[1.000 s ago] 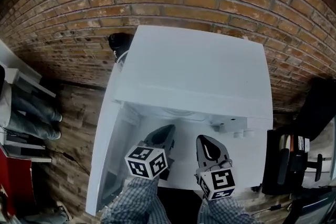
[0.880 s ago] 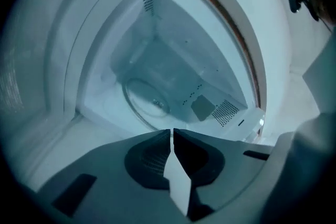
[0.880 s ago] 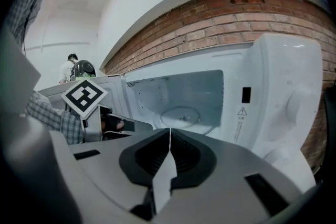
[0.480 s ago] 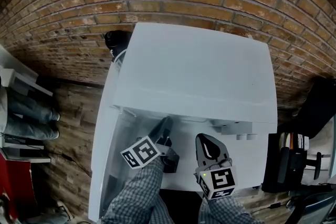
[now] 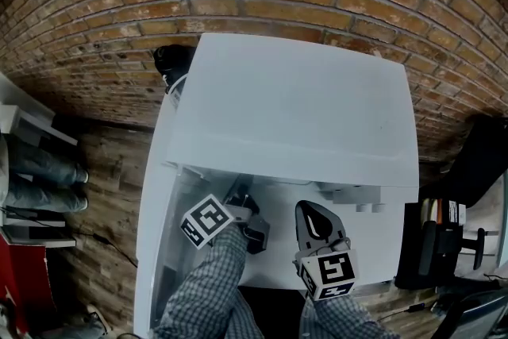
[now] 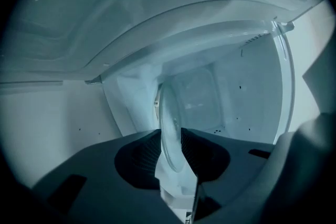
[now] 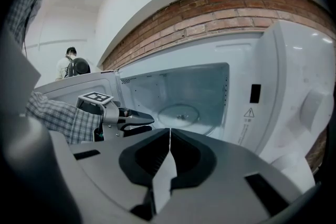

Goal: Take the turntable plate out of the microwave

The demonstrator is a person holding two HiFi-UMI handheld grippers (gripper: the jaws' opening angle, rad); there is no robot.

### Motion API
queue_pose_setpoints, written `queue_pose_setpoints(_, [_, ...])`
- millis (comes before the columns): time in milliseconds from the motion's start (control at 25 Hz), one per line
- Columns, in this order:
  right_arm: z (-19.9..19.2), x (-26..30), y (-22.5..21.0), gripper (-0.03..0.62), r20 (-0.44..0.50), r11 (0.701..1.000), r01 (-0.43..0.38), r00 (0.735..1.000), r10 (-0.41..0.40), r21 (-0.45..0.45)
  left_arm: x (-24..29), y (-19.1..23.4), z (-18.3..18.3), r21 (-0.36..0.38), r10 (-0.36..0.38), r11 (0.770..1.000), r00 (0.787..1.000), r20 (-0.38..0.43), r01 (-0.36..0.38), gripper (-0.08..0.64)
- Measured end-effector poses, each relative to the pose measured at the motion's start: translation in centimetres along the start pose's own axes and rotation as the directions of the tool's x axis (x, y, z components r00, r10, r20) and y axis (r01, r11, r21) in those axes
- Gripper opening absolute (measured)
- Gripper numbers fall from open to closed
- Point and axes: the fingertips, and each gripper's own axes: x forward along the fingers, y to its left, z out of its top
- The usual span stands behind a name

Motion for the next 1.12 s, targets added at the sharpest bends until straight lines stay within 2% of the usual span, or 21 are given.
queue_pose_setpoints(400, [-0.3, 0.8, -0.2, 0.02, -0.023, 1.0, -0.004, 1.0, 0.004, 0.001, 0.3, 0.3, 0.2, -0.081, 0.008, 0.997, 1.0, -0.004, -0.008, 0.092])
queue_pose_setpoints(520, [-0.4, 1.2, -0.1, 0.019, -0.03, 1.0, -0.008, 1.0, 0.008, -0.002, 0.4, 0.7, 0.2, -0.092, 0.029, 0.995, 1.0, -0.004, -0.029, 0.091])
queue_pose_setpoints(600, [-0.7, 1.4, -0.2, 0.019, -0.044, 1.0, -0.006, 0.999, 0.005, -0.01, 0.3, 1.2, 0.0, -0.089, 0.053, 0.995, 0.999, -0.01, -0.053, 0.061])
queue_pose_setpoints(640, [-1.0, 1.6, -0.2, 0.02, -0.057, 1.0, -0.004, 0.998, 0.003, -0.019, 0.3, 1.3, 0.0, -0.085, 0.06, 0.995, 0.998, -0.014, -0.061, 0.031])
queue_pose_setpoints(720, [-1.6, 2.2, -0.2, 0.02, -0.086, 0.998, 0.001, 0.996, -0.006, -0.055, 0.3, 1.4, -0.1, -0.082, 0.062, 0.995, 0.998, -0.015, -0.063, 0.029])
queue_pose_setpoints(840, [-2.6, 3.3, -0.4, 0.02, -0.143, 0.987, 0.021, 0.989, -0.044, -0.16, 0.2, 1.4, -0.1, -0.099, 0.06, 0.993, 0.998, -0.012, -0.061, 0.028])
queue_pose_setpoints(960, [-3.6, 4.7, -1.3, 0.02, -0.202, 0.951, 0.054, 0.972, -0.12, -0.305, 0.2, 1.4, -0.1, -0.115, 0.059, 0.992, 0.998, -0.013, -0.06, 0.028])
queue_pose_setpoints(1120, [-4.0, 5.9, -1.2, 0.021, -0.215, 0.845, 0.04, 0.96, -0.181, -0.533, 0.0, 1.4, -0.3, -0.125, 0.053, 0.991, 0.998, -0.019, -0.055, 0.026])
